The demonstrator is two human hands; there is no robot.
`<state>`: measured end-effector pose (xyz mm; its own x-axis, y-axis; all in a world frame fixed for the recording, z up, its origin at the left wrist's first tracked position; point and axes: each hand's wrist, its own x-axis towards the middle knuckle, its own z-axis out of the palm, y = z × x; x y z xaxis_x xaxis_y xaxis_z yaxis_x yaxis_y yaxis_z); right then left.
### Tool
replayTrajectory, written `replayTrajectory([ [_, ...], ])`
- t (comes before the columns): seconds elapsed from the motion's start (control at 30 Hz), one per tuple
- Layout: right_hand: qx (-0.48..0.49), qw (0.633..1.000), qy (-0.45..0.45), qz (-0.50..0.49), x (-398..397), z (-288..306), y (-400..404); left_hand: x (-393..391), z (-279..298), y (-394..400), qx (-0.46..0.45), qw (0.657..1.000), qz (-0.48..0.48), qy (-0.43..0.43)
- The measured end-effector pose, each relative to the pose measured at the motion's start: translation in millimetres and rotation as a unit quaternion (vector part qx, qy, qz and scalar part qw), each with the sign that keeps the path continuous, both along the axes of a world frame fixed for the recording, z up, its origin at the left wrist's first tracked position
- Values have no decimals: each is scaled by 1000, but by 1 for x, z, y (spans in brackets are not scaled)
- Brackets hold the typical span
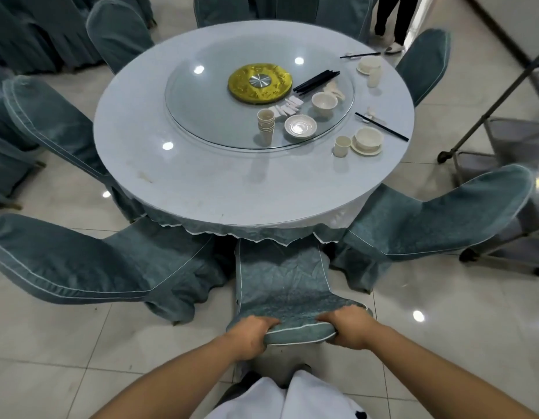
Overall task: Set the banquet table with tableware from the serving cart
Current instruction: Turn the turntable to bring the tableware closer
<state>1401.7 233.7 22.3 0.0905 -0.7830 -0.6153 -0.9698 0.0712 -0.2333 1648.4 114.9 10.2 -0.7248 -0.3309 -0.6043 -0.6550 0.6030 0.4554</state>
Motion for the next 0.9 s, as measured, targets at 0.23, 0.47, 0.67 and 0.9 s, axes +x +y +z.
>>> replayTrajectory([
  [0.23, 84, 984, -140, -65, 19, 13, -19, 4, 11, -18, 76, 997, -23, -17],
  [0.47, 75, 962, -186, -185, 65, 11, -78, 27, 24, -84, 121, 991, 22, -49],
  [0.67, 51, 957, -138, -249, 126, -8, -156, 87, 12, -178, 84, 989, 121, 8],
  [0.9, 0, 926, -102, -364, 202, -3, -280, 167, 16, -306, 39, 983, 176, 23],
])
